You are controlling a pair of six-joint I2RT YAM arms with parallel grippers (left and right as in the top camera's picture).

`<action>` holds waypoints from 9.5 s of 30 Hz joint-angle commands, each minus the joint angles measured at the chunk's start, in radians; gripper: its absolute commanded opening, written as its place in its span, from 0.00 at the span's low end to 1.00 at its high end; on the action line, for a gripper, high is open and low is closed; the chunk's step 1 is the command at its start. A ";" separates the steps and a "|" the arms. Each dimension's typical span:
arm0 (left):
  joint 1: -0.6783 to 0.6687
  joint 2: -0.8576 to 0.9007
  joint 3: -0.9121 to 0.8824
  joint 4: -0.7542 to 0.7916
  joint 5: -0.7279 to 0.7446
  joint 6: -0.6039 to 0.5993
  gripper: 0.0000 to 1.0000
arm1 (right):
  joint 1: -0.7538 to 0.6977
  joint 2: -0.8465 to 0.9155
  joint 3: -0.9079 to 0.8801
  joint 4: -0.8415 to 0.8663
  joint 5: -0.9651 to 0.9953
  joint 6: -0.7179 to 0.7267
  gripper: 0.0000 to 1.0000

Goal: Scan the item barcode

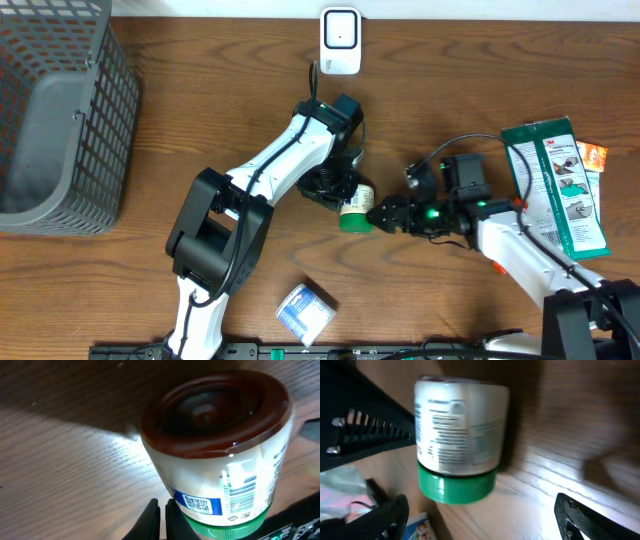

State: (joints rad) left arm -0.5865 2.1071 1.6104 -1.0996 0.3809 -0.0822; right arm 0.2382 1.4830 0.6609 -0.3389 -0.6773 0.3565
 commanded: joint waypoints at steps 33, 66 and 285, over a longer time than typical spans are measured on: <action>-0.004 0.004 -0.002 0.106 0.014 -0.005 0.08 | 0.302 0.010 0.003 0.171 0.478 0.316 0.89; -0.035 0.004 -0.002 0.138 -0.047 0.029 0.12 | 0.297 0.070 -0.001 0.274 0.460 0.367 0.27; -0.392 -0.200 -0.199 0.279 -0.198 0.287 0.79 | -0.447 0.426 1.209 -1.168 0.399 -0.328 0.99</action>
State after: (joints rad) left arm -0.9806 1.9030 1.4174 -0.8284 0.2241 0.1886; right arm -0.2100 1.9156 1.8721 -1.5059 -0.2802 0.0193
